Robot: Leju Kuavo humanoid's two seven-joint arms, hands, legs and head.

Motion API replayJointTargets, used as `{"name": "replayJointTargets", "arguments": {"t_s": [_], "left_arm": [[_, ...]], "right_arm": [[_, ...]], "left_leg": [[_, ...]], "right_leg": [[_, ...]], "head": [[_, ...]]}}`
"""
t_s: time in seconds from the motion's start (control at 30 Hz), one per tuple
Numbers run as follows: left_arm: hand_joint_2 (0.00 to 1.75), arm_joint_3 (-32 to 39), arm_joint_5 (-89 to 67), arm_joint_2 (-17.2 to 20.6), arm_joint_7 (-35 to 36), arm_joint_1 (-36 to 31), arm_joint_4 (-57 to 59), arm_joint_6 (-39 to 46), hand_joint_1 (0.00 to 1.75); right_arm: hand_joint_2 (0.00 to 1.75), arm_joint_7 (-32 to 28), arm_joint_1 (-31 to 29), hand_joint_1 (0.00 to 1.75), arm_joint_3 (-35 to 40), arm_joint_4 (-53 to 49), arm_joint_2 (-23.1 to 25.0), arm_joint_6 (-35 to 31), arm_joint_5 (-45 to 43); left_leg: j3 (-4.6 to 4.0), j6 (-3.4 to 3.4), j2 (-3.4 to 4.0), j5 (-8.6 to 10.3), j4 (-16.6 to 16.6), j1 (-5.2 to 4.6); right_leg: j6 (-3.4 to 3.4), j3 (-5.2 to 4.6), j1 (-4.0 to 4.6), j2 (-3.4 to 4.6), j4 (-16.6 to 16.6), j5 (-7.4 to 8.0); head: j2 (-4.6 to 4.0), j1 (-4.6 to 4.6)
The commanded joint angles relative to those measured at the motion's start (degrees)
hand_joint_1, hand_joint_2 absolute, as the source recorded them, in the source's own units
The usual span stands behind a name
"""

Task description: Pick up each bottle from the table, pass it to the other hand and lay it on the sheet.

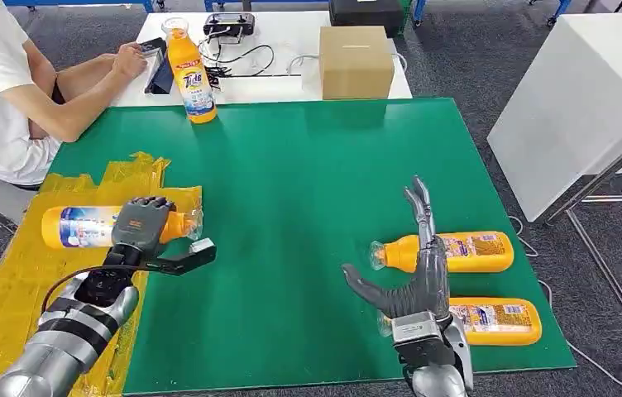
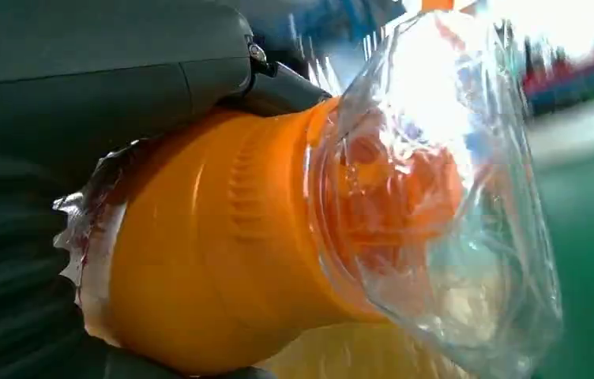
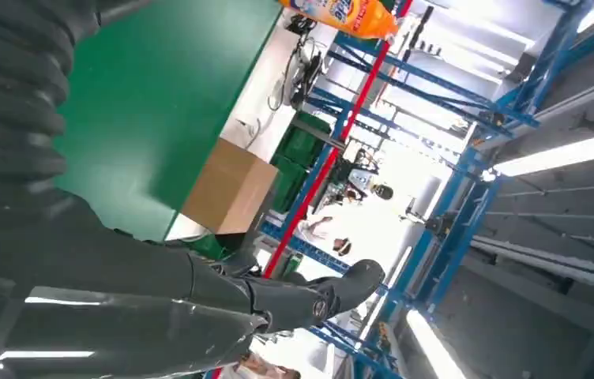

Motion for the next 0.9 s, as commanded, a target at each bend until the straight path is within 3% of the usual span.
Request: {"name": "replayJointTargets", "arguments": {"t_s": [0.03,0.3,0.33,0.37,0.9], "left_arm": [[1.75,8.34,7.23,-4.37,-6.55,-3.72,19.99,-1.76,1.75],[1.75,8.82,8.13,-4.73,-6.94,-3.58,20.43,-2.01,1.75],[1.75,8.82,8.13,-4.73,-6.94,-3.58,20.43,-2.01,1.61],[1.75,9.72,10.31,-5.23,-8.22,-3.12,20.09,-3.03,0.0],[1.75,13.35,17.83,-6.24,-12.77,-0.84,16.04,-0.57,0.0]], "right_arm": [[1.75,1.15,-3.66,0.0,1.8,5.08,0.02,0.3,0.16],[1.75,1.22,-3.94,0.0,2.06,5.39,0.07,0.37,0.16],[1.75,1.22,-3.94,0.0,2.06,5.39,0.07,0.37,0.16],[1.75,1.45,-3.97,0.0,2.36,5.76,0.11,0.31,0.15],[1.75,1.88,-4.03,0.0,2.8,7.16,0.04,0.15,0.41]], "left_leg": [[0.17,-0.03,0.06,-0.02,-0.07,0.02],[0.28,-0.03,-0.04,-0.03,-0.09,0.0],[0.31,-0.03,-0.04,-0.04,-0.1,0.01],[0.3,-0.04,0.0,-0.04,-0.1,0.03],[0.48,-0.04,0.0,-0.05,-0.1,0.01]], "right_leg": [[0.0,0.16,0.02,0.05,-0.08,0.0],[0.02,0.27,0.0,0.01,-0.09,-0.02],[0.02,0.31,0.01,0.02,-0.11,-0.03],[0.02,0.31,0.03,0.06,-0.12,0.01],[0.02,0.5,0.02,0.07,-0.11,-0.01]], "head": [[0.0,0.0],[0.0,0.02],[0.0,0.02],[0.0,0.0],[0.0,0.0]]}}
